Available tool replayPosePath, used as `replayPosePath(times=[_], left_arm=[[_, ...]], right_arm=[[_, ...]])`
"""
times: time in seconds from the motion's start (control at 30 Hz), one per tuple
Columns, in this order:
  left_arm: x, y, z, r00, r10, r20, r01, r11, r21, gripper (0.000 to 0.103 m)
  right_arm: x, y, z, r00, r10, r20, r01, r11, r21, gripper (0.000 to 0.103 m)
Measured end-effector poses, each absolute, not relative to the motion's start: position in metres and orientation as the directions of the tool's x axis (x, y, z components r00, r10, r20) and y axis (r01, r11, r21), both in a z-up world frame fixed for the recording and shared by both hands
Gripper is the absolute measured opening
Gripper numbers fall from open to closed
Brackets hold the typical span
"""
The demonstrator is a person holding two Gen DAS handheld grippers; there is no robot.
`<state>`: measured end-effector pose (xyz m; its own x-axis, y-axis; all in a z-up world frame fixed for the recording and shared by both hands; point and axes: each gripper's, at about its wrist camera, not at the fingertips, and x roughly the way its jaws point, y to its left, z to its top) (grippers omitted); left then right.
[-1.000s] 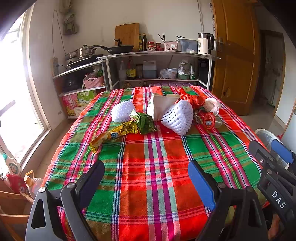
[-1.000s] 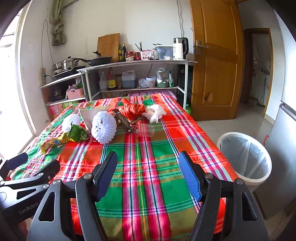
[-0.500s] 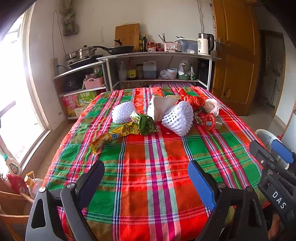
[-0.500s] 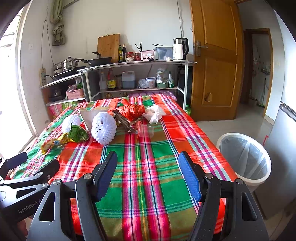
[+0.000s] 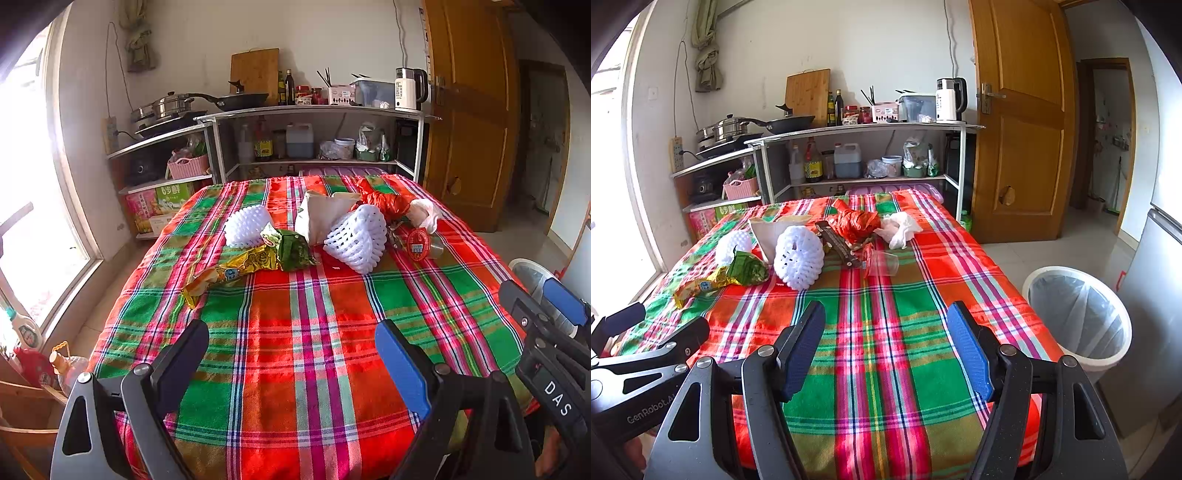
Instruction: Collect trash
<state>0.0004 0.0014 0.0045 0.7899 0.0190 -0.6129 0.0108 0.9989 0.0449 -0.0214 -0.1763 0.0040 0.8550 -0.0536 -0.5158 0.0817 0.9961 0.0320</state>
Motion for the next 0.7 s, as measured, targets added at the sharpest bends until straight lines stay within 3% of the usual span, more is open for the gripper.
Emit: replayPosePath(times=[0.7], left_arm=[[0.0001,0.0013,0.0042,0.79,0.019,-0.613,0.011,0.999,0.046,0.092]], right_arm=[[-0.0218,-0.1767,0.0063,0.855,-0.055,-0.515,0.083,0.996,0.031,0.069]])
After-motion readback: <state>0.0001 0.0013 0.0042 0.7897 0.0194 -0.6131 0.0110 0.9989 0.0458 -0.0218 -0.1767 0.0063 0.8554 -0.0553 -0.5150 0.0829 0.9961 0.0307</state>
